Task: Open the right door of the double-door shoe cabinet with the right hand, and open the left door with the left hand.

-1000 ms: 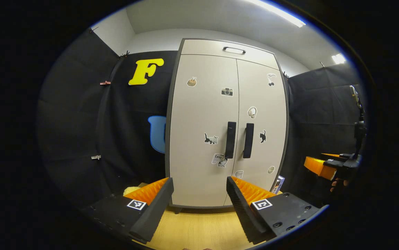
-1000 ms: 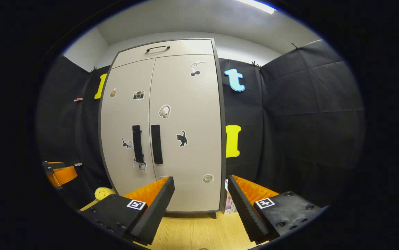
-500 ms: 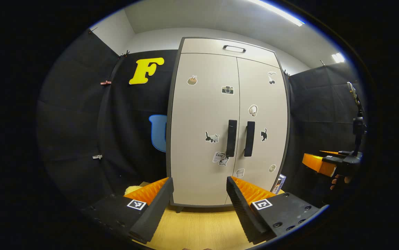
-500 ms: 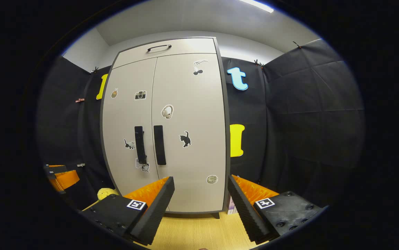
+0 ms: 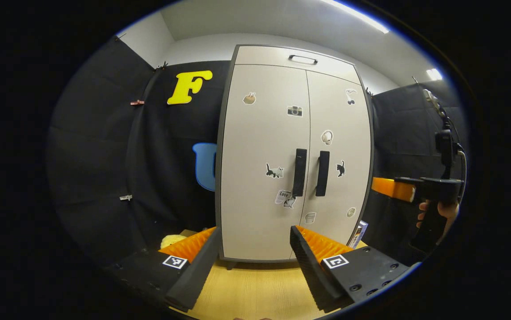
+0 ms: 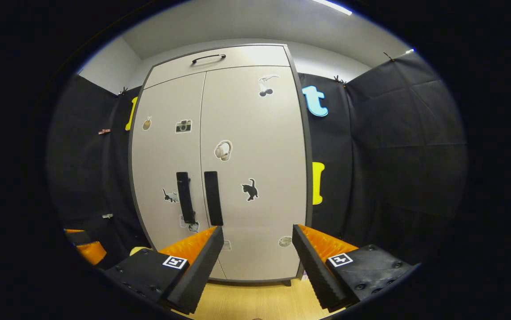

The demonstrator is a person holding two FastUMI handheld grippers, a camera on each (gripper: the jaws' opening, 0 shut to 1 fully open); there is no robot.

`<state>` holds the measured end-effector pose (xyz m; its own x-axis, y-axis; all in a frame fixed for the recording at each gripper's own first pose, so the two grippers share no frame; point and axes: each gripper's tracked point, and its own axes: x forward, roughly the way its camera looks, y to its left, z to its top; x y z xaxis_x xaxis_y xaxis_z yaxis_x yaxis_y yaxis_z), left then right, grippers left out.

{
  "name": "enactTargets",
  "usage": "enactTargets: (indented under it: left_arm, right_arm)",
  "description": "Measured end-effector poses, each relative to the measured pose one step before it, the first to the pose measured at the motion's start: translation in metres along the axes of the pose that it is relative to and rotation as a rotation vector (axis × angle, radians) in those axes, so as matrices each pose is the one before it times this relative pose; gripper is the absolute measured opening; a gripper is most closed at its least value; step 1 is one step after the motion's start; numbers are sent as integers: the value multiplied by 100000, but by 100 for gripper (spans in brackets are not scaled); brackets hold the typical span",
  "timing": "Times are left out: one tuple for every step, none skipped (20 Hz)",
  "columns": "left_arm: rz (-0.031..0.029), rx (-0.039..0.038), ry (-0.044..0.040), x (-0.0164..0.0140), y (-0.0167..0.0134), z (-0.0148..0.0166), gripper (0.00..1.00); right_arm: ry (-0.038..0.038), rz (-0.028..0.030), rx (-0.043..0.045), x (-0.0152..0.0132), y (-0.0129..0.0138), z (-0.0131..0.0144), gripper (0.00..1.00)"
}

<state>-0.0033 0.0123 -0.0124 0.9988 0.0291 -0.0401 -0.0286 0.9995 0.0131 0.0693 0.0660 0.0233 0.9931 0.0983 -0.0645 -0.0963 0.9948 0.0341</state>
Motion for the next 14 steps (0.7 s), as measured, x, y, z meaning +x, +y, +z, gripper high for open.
enactTargets:
  left_arm:
    - [275, -170, 38, -62, 175, -44, 95]
    - [563, -44, -69, -53, 233, -82, 95]
    - [667, -6, 133, -13, 300, -67, 95]
    - [674, -58, 268, -66, 325, -266, 95]
    - [841, -151, 520, -33, 349, -159, 95]
    - [706, -282, 579, -64, 351, -344, 95]
    - [670, -379, 453, -74, 297, -238, 95]
    - [606, -372, 415, 42, 288, -200, 95]
    - [682, -154, 348, 15, 286, -128, 95]
    - [907, 37, 231, -55, 376, -198, 95]
    - [829, 38, 301, 29, 321, -94, 95]
    - [505, -29, 296, 51, 262, -187, 95]
    - [460, -37, 164, 38, 254, -42, 95]
    - [548, 100, 218, 3, 269, -129, 95]
  right_arm:
    - [818, 1533, 775, 824, 801, 116, 98]
    - [491, 1697, 352, 784, 832, 264, 99]
    - [-72, 922, -622, 1007, 596, 370, 99]
    - [-849, -29, -1223, 866, 383, 489, 99]
    - [-594, -67, -1095, 1047, 269, 255, 99]
    - [243, 405, -274, 984, 452, 144, 98]
    - [284, 727, 824, 922, 509, 88, 99]
    - [474, 555, 1378, 914, 371, 53, 98]
    - [337, -102, 1085, 1044, 301, 7, 98]
    - [392, -456, 303, 928, 186, -35, 98]
    - [161, 178, -278, 786, 300, -170, 99]
    - [668, 92, -713, 890, 342, -205, 98]
    - [1166, 402, -781, 815, 412, -343, 99]
    - [864, 555, -562, 674, 423, -254, 99]
